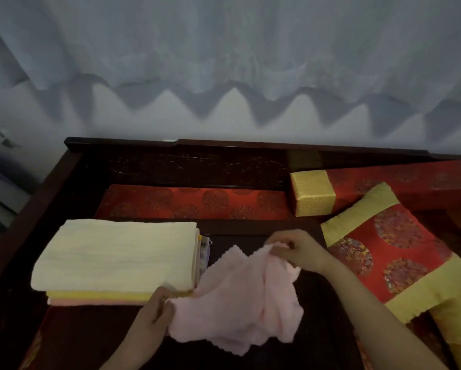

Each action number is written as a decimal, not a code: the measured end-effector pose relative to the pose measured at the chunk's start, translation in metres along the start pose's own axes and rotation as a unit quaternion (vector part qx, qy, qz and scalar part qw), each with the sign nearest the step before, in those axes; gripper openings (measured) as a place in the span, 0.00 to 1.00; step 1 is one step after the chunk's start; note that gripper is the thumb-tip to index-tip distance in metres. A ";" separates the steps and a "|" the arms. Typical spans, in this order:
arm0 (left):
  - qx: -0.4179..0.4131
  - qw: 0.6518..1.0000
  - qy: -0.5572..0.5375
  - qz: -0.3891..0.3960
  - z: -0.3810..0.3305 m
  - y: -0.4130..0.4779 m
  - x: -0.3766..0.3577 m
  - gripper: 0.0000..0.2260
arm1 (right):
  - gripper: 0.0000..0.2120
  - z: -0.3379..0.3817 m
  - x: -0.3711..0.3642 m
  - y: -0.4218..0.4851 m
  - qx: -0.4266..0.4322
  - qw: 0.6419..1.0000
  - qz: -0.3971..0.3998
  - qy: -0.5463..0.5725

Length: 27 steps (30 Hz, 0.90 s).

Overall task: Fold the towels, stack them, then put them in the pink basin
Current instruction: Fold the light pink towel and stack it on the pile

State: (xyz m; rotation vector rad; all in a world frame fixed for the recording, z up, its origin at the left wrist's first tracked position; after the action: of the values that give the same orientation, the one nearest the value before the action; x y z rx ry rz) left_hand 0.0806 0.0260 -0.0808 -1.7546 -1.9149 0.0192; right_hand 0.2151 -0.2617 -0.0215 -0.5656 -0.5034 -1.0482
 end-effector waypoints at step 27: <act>-0.093 0.990 0.108 0.006 -0.043 0.015 0.016 0.14 | 0.05 -0.038 -0.042 0.101 -0.064 0.989 -0.096 -0.092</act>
State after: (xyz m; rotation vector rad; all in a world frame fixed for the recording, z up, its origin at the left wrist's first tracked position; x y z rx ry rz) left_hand 0.1111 0.0289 -0.0432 -1.8055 -1.7965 -0.3406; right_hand 0.2928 -0.2201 -0.0964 -0.7427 -0.6658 -1.2245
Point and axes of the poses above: each hand's wrist, its own y-axis towards the middle knuckle, its own x-axis out of the back of the hand, z = x × y, the point moved 9 cm from there along y, towards the middle knuckle, and after that the axes turned 7 degrees about -z, right-handed, at the moved point
